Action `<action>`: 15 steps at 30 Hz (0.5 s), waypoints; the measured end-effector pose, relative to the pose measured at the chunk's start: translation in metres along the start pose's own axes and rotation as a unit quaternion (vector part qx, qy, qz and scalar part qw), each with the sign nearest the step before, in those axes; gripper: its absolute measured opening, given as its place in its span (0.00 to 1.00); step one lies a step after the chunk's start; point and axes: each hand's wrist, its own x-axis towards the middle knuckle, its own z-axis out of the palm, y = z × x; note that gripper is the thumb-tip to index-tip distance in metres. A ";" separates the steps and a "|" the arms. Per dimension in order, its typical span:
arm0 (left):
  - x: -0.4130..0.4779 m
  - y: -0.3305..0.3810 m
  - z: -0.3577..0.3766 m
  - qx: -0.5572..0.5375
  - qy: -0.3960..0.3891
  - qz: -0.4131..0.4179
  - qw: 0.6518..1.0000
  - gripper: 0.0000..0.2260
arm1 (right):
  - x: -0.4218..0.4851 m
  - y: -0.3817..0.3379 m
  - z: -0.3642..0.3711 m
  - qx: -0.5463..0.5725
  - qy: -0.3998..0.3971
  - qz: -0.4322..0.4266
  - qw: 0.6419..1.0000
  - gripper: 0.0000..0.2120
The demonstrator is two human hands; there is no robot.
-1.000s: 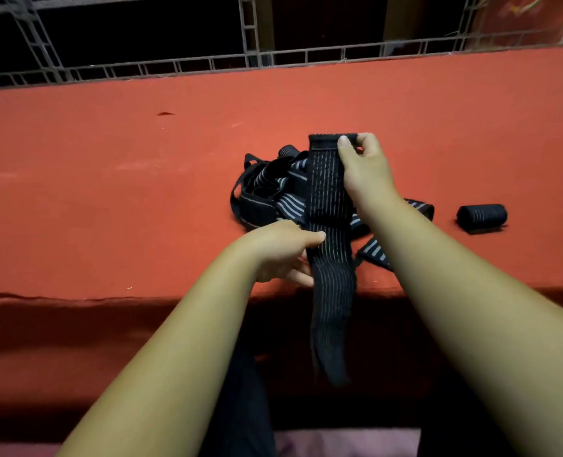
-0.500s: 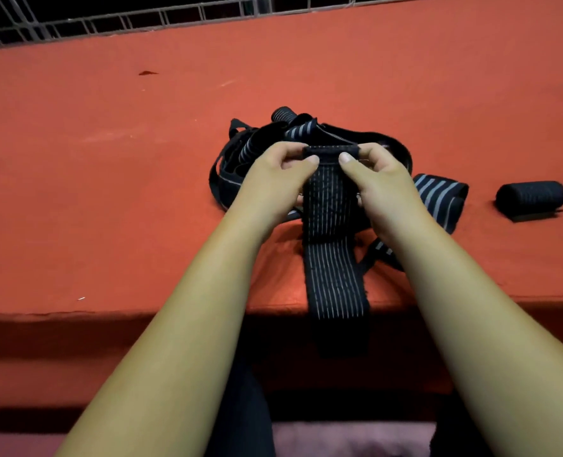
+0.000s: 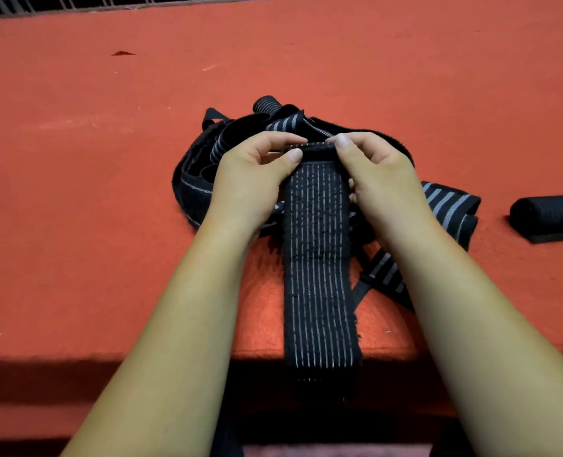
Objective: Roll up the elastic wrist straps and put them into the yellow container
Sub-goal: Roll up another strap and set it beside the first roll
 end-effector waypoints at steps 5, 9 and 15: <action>-0.001 -0.004 -0.003 -0.016 -0.015 -0.006 1.000 0.09 | 0.000 0.002 0.003 0.047 -0.013 0.017 0.999 0.08; -0.004 0.000 -0.008 -0.066 -0.058 -0.049 0.995 0.08 | -0.001 0.003 0.005 0.077 -0.012 0.014 0.997 0.08; -0.011 0.006 -0.009 -0.110 -0.054 -0.064 0.990 0.06 | -0.007 0.004 0.004 0.089 -0.013 0.002 0.996 0.08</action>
